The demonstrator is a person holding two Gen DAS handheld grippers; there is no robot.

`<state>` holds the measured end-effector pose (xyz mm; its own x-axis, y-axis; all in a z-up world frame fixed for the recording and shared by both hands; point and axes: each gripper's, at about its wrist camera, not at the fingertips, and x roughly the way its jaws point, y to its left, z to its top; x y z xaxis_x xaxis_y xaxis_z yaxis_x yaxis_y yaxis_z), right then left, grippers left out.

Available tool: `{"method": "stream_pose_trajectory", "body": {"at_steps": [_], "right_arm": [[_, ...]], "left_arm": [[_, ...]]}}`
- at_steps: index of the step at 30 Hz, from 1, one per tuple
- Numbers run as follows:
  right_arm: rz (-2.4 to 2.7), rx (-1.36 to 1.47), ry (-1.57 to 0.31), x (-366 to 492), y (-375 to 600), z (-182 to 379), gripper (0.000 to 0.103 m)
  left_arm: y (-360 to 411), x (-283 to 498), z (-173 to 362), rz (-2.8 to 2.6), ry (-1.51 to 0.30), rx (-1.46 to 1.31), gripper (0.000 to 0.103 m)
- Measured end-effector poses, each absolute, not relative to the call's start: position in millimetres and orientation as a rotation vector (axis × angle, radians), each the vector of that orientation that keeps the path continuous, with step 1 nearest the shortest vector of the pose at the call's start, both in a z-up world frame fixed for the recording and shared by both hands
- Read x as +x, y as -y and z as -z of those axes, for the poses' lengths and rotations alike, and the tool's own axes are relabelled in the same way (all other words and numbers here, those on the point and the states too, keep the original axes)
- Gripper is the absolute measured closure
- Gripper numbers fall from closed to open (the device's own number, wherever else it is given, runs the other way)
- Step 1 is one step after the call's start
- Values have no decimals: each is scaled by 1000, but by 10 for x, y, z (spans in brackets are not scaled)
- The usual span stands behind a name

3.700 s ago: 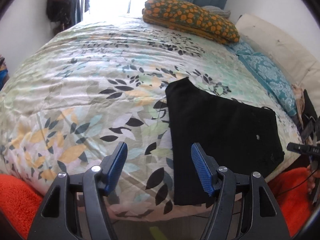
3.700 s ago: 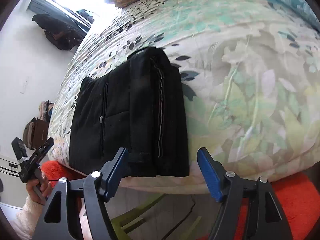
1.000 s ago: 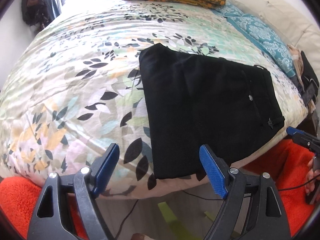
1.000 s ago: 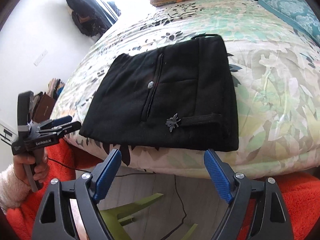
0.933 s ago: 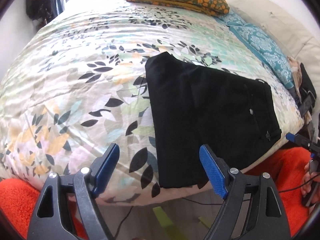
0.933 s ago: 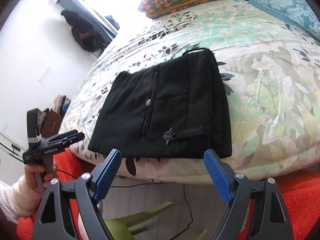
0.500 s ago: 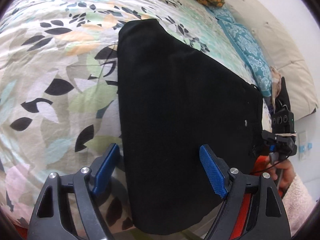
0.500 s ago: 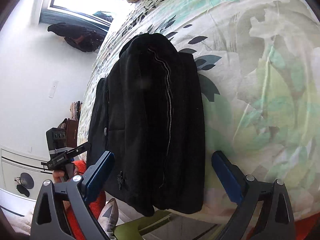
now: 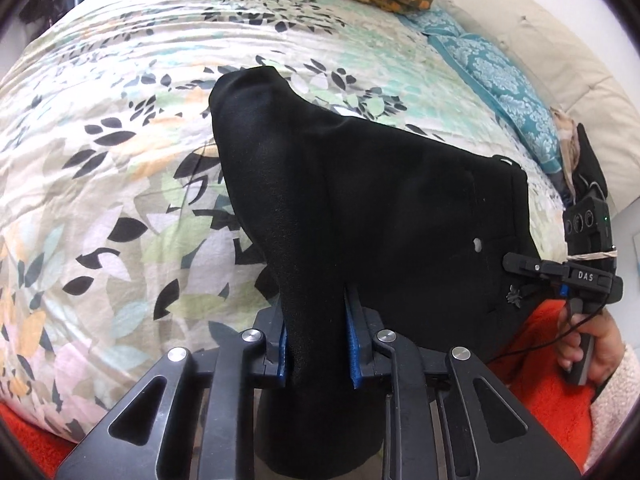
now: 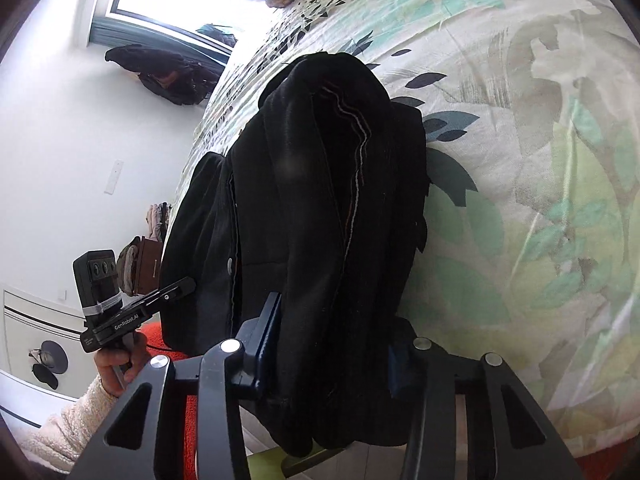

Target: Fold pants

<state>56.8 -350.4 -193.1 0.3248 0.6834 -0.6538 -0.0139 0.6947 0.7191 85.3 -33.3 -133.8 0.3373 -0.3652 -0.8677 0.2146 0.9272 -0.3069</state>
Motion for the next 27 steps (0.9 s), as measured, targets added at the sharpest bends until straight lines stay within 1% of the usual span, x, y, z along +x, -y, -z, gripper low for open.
{"method": "stream_pose_trajectory", "body": {"at_steps": [8, 12, 17, 20, 21, 22, 23, 24, 25, 26, 27], "right_arm": [[-579, 658, -1077, 502, 3422, 1471, 69], [-616, 636, -1039, 627, 3294, 1244, 69], [-643, 621, -980, 1029, 3092, 998, 69], [-641, 592, -940, 1402, 2938, 868, 69], [-634, 586, -931, 1522, 2903, 869, 68], [-619, 584, -932, 1654, 2868, 898, 67], [-595, 585, -949, 1772, 2857, 965, 59], [-544, 584, -974, 1861, 2881, 1053, 55], [-476, 587, -998, 1943, 2921, 1134, 41], [-412, 590, -1011, 1936, 3009, 1189, 27], [-367, 599, -1008, 1879, 3108, 1225, 22]], "left_arm": [[272, 809, 907, 402, -1087, -197, 83], [213, 877, 681, 390, -1029, -195, 83], [39, 1198, 381, 343, -941, -191, 83], [-49, 1492, 295, 293, -881, -172, 82], [-77, 1610, 317, 274, -866, -155, 81], [-104, 1723, 379, 252, -866, -134, 77], [-147, 1820, 475, 209, -884, -118, 65], [-199, 1882, 585, 148, -902, -104, 56], [-265, 1896, 685, 73, -922, -87, 39], [-337, 1848, 761, 21, -931, -84, 36], [-426, 1758, 822, 5, -928, -98, 36]]}}
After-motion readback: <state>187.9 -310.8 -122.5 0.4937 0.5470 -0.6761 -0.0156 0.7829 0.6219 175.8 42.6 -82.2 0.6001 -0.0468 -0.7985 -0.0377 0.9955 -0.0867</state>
